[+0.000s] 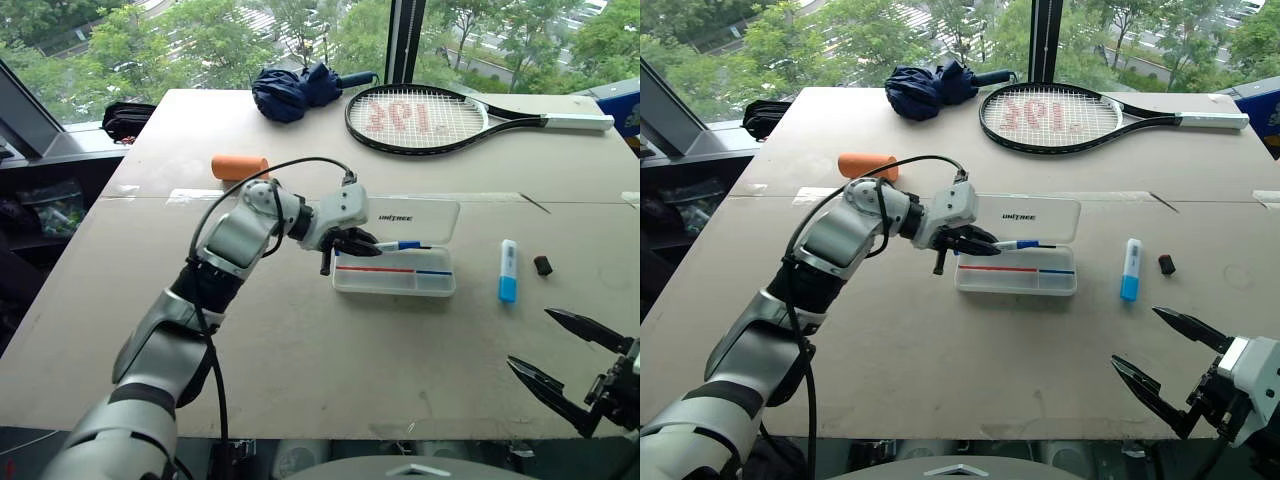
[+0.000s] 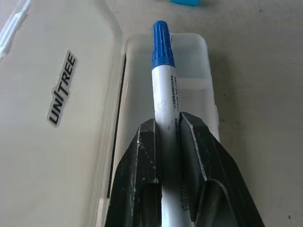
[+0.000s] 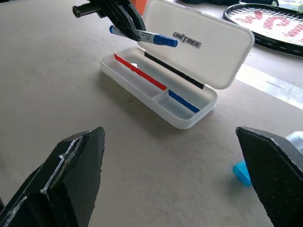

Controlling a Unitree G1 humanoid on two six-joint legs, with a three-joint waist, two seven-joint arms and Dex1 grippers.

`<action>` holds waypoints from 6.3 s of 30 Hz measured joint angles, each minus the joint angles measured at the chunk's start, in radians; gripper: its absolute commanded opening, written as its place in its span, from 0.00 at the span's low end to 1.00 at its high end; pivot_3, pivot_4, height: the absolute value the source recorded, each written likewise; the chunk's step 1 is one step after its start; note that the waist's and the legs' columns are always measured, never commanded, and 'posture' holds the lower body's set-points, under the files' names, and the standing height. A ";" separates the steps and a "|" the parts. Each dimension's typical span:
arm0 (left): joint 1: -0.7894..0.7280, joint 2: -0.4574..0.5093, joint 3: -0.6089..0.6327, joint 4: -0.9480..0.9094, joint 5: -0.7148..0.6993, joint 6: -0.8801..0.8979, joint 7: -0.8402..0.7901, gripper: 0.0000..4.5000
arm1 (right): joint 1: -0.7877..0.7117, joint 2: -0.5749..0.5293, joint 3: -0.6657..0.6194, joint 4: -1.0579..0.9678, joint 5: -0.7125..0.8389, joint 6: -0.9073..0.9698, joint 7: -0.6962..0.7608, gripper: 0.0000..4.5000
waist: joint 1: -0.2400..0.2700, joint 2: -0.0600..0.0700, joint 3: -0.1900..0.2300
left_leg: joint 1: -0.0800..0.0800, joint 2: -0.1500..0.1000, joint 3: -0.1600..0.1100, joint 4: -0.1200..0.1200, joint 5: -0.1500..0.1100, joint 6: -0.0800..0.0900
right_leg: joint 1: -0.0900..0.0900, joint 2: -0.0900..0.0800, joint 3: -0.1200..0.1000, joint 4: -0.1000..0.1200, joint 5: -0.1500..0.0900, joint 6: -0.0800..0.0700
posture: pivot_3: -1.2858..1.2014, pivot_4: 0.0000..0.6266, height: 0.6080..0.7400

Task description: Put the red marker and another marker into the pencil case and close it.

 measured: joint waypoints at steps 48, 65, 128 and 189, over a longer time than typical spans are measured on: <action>0.691 0.273 0.556 -0.966 -0.622 0.414 0.258 0.75 | -0.839 0.093 0.317 0.182 -0.197 1.044 -0.885 0.15 | 0.005 0.003 -0.001 | 0.000 0.001 0.000 0.000 0.000 0.000 | 0.000 -0.003 0.001 0.000 0.000 0.000 | 0.52 0.24 0.93; 1.007 0.392 0.837 -0.959 -0.758 0.353 0.167 0.75 | -1.321 -0.312 0.788 0.320 -0.154 0.668 0.021 0.15 | -0.033 0.005 0.006 | 0.002 0.006 0.000 -0.005 0.000 0.000 | -0.002 0.000 0.000 -0.001 0.000 -0.001 | 0.52 0.24 0.93; 1.132 0.345 0.712 -0.940 -0.677 0.078 0.077 0.75 | -1.033 -0.172 0.330 0.599 -0.348 0.907 -0.416 0.10 | -0.017 0.004 0.005 | 0.000 0.003 0.008 -0.010 0.000 -0.001 | -0.007 -0.004 0.006 -0.001 0.000 0.000 | 0.52 0.24 0.93; 1.278 0.362 0.869 -1.177 -0.836 0.202 0.416 0.75 | -2.007 0.039 0.947 1.494 -0.518 0.438 0.584 0.00 | -0.043 0.005 0.008 | -0.007 0.003 0.005 -0.012 0.002 -0.004 | -0.016 -0.008 0.003 -0.001 0.001 -0.001 | 0.52 0.24 0.93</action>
